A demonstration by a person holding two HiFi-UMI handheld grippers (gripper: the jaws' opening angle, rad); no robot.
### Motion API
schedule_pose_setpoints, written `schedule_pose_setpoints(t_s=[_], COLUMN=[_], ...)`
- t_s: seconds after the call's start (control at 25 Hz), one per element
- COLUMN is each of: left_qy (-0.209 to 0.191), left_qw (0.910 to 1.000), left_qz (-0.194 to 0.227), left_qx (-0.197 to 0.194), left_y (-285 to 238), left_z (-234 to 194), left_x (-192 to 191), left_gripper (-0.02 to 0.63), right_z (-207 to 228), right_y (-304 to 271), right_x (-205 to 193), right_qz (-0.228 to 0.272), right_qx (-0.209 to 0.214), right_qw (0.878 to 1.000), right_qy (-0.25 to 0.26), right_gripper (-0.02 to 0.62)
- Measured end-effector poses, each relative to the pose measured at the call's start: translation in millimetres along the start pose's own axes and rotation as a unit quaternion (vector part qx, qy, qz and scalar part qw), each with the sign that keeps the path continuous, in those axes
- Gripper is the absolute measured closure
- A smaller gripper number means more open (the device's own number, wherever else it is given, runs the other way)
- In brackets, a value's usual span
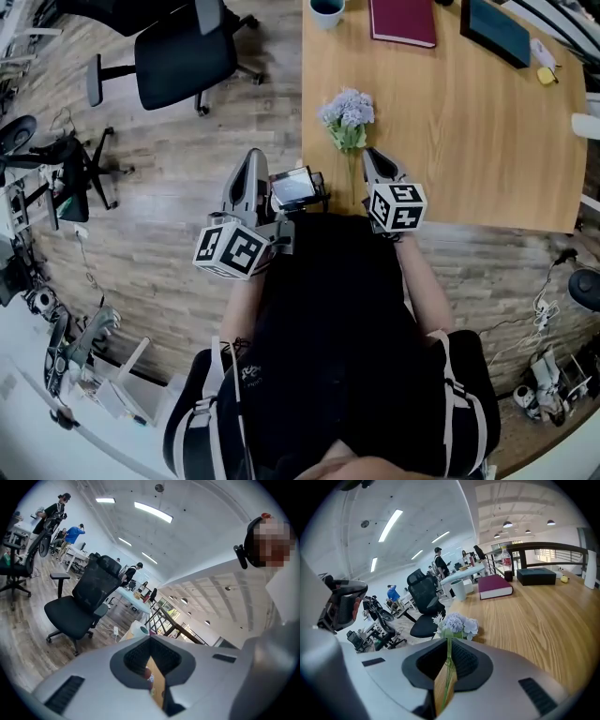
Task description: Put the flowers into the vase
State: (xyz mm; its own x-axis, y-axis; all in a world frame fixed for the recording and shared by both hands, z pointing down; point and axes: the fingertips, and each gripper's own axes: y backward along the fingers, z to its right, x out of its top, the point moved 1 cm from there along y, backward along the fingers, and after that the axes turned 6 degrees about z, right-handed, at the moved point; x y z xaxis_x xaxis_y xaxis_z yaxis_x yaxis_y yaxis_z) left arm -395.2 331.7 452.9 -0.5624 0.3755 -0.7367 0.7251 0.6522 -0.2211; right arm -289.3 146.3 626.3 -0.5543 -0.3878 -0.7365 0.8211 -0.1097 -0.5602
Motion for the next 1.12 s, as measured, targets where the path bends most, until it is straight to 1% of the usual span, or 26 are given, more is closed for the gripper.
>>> schedule_pose_setpoints(t_s=[0.16,0.2,0.24,0.32,0.52,0.72,0.8,0.96,1.12], left_qy=[0.013,0.017,0.022,0.031,0.041,0.047,0.047,0.048,0.056], left_qw=[0.9999,0.9998,0.9997,0.9994,0.9986,0.9978,0.9976,0.9972,0.9966], left_qz=[-0.004,-0.007,-0.010,-0.014,-0.024,-0.032,-0.034,-0.037,-0.039], left_qx=[0.003,0.001,-0.001,-0.007,-0.021,-0.034,-0.038,-0.043,-0.045], left_y=[0,0,-2,-3,0,2,3,5,7], left_z=[-15,-18,-20,-24,-27,-22,-20,-23,-31], left_x=[5,5,4,3,-2,-6,-6,-5,-2], left_gripper=[0.558,0.558,0.558,0.558,0.558,0.558,0.558,0.558,0.558], right_z=[-1,-1,-2,-3,-3,-11,-12,-4,-2], right_y=[-15,-18,-22,-26,-29,-51,-61,-75,-87], right_x=[-6,-6,-6,-5,-3,-7,-7,-10,-21], right_qz=[-0.019,-0.025,-0.030,-0.036,-0.046,-0.082,-0.096,-0.122,-0.158], right_qx=[-0.017,-0.021,-0.023,-0.026,-0.026,-0.001,0.000,-0.024,-0.042], right_qw=[1.000,0.999,0.999,0.999,0.998,0.996,0.995,0.992,0.986], right_qy=[0.004,0.007,0.008,0.014,0.023,0.029,0.029,0.033,0.014], right_gripper=[0.574,0.550,0.484,0.426,0.356,0.282,0.253,0.230,0.210])
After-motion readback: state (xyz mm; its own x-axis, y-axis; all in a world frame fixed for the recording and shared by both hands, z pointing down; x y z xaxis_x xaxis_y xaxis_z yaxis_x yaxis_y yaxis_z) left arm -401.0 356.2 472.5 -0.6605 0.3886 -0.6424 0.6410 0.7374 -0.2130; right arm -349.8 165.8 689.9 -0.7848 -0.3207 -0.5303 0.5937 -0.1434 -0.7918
